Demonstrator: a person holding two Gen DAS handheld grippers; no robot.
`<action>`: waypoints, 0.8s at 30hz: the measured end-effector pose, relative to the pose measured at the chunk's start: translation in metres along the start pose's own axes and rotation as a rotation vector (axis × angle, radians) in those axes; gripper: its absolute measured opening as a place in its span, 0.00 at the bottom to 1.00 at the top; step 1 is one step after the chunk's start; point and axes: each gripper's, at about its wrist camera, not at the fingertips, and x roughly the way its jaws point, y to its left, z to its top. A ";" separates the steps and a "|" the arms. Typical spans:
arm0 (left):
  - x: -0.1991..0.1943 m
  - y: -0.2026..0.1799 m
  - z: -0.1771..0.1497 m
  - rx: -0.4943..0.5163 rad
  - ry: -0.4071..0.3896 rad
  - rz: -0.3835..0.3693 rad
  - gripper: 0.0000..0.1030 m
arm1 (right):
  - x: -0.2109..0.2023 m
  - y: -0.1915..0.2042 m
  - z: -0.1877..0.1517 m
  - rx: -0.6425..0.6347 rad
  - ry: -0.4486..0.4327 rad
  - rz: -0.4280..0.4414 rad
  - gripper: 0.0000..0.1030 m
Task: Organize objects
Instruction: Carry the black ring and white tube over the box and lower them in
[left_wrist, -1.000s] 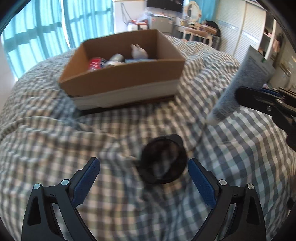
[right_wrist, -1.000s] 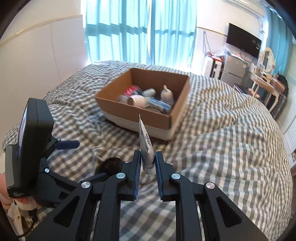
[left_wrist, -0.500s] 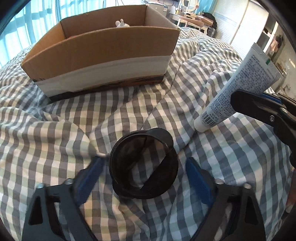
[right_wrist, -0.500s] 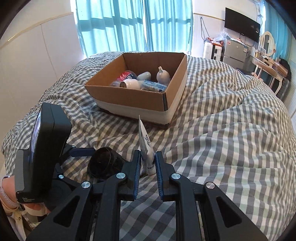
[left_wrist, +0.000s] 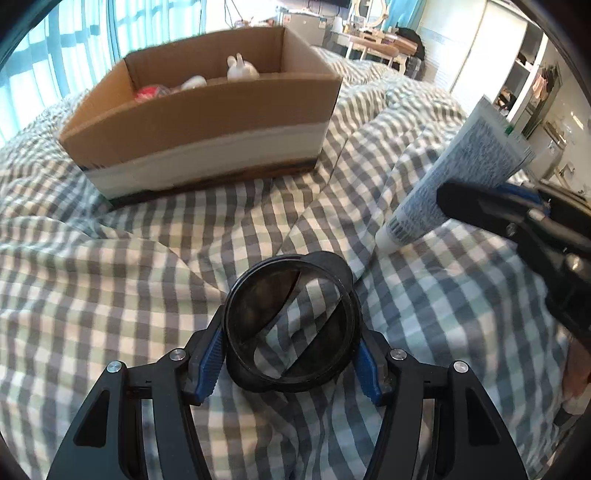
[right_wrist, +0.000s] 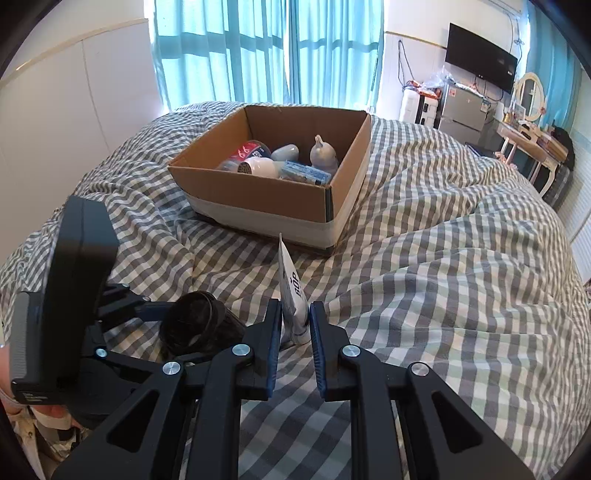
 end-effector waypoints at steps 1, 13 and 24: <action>-0.005 0.001 0.000 0.001 -0.009 0.002 0.60 | -0.004 0.003 0.000 -0.005 -0.006 -0.005 0.15; -0.066 0.007 0.016 -0.013 -0.154 0.048 0.60 | -0.051 0.029 0.007 -0.050 -0.088 -0.022 0.15; -0.116 0.040 0.064 -0.067 -0.284 0.099 0.60 | -0.082 0.037 0.054 -0.098 -0.186 -0.011 0.15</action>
